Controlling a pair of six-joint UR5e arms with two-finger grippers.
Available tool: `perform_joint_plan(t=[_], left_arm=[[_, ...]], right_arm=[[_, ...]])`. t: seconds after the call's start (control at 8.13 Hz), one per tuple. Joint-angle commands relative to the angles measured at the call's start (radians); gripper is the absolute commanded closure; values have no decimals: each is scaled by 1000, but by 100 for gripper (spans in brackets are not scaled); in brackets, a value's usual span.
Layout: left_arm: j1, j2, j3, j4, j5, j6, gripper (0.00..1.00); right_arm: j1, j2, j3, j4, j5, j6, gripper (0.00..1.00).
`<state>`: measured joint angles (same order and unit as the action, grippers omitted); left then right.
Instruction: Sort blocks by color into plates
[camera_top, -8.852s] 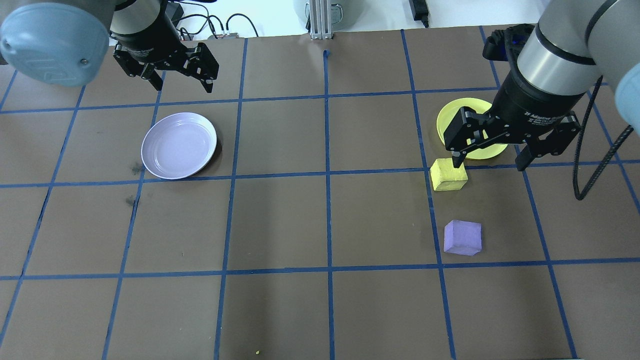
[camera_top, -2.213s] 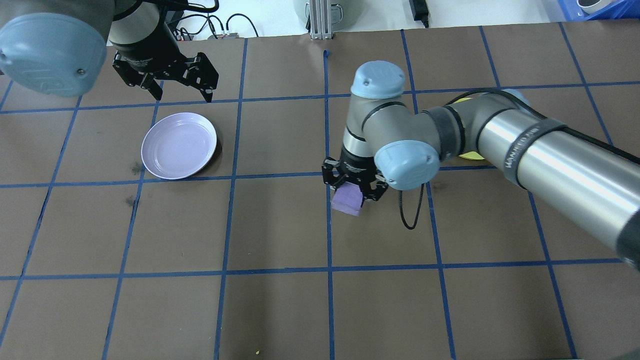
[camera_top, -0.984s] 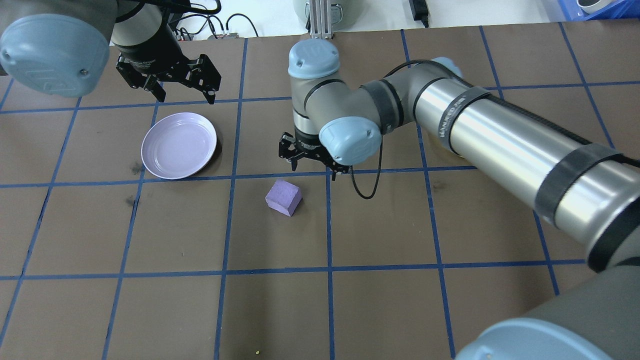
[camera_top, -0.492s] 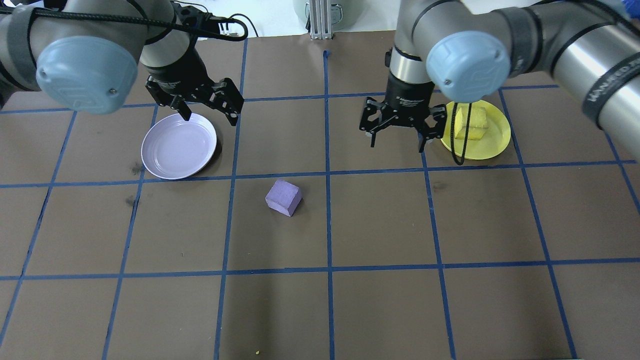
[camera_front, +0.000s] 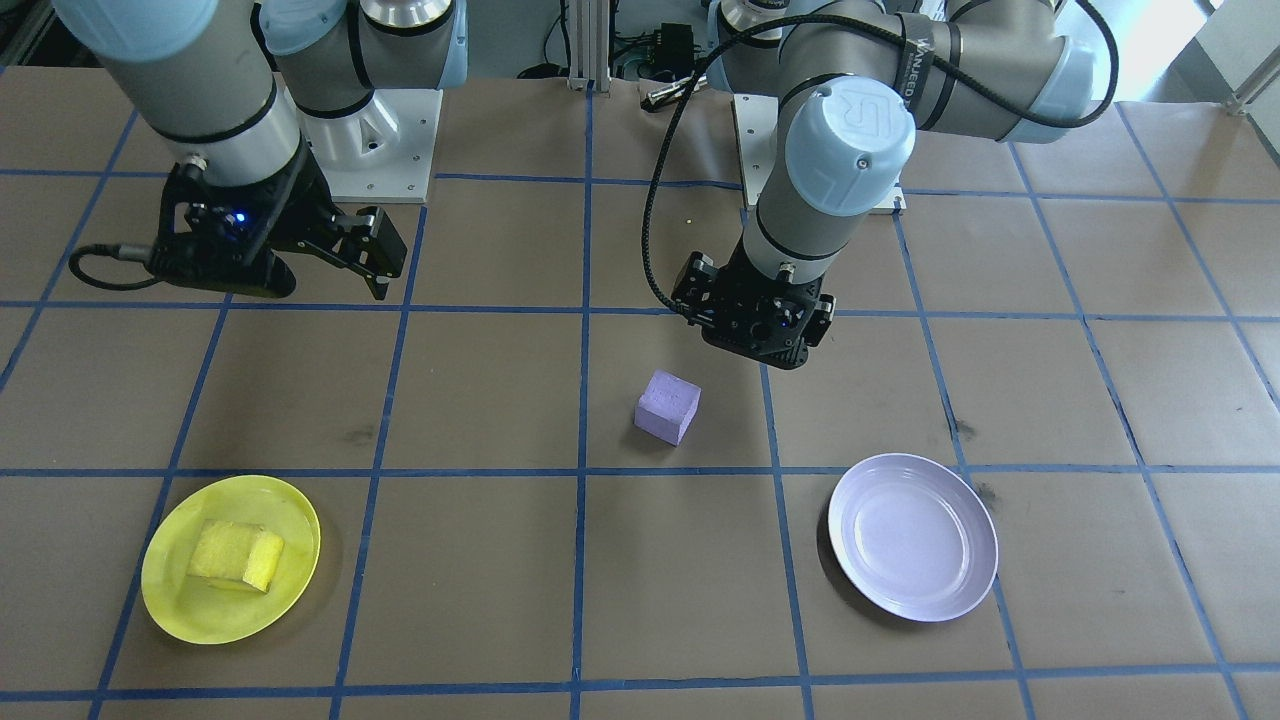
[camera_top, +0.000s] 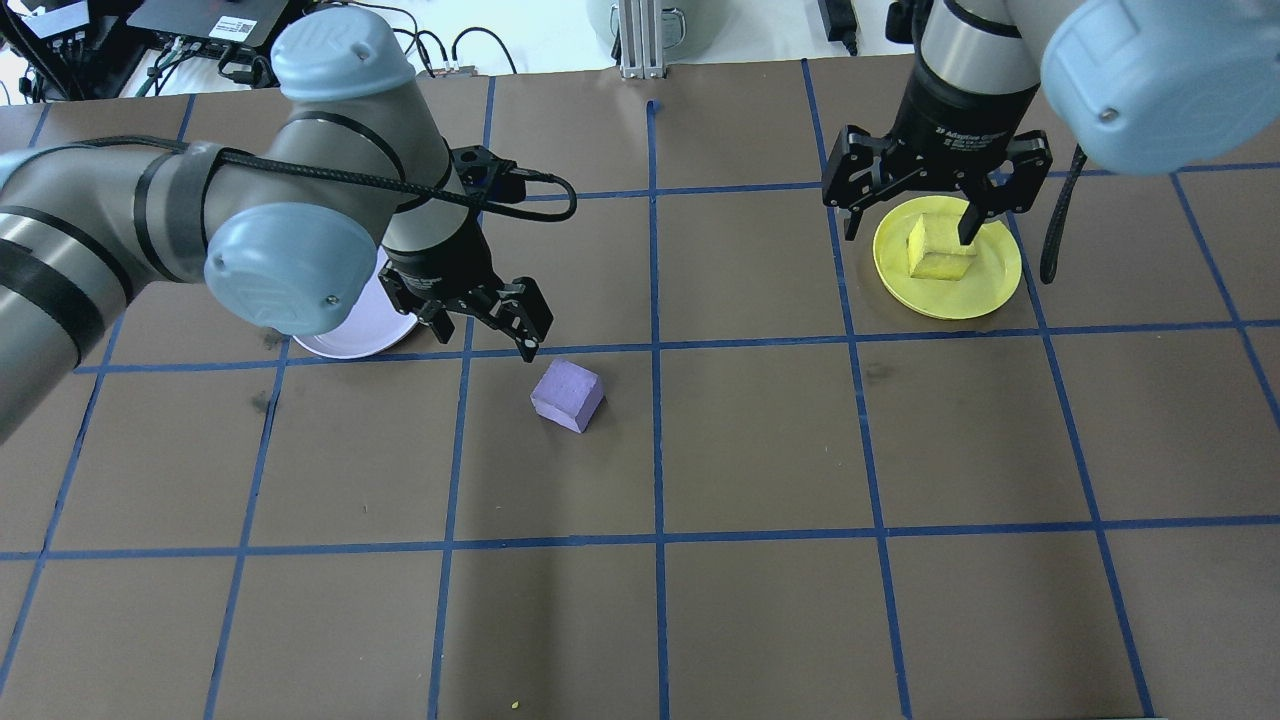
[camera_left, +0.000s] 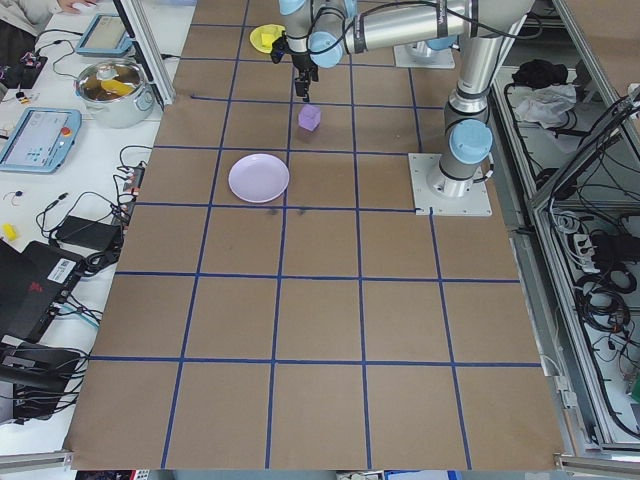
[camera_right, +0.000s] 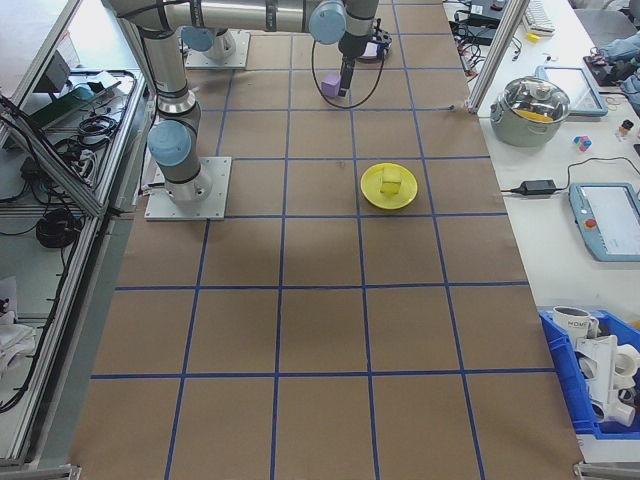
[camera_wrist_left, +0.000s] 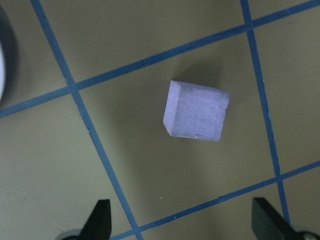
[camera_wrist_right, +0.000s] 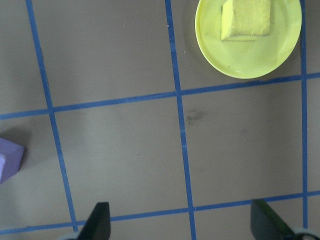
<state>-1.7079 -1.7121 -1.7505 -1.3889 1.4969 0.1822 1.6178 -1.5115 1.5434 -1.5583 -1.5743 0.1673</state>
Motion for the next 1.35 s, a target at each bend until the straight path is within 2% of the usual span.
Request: perform_joint_plan(t=[0.0, 0.25, 0.61, 0.86, 1.23], left_arm=[[-59, -7, -75, 89, -6, -10, 0], [-67, -76, -78, 102, -4, 0, 0], [-67, -110, -78, 110, -3, 2, 0], [-68, -168, -81, 181, -6, 0, 0], [-71, -199, -87, 192, -3, 5, 0]], right_arm=[[1, -58, 17, -140, -6, -11, 0], [1, -62, 23, -140, -1, -11, 0], [1, -70, 23, -132, -1, -14, 0], [1, -70, 23, -131, 2, -14, 0], [1, -70, 23, -131, 2, -14, 0]])
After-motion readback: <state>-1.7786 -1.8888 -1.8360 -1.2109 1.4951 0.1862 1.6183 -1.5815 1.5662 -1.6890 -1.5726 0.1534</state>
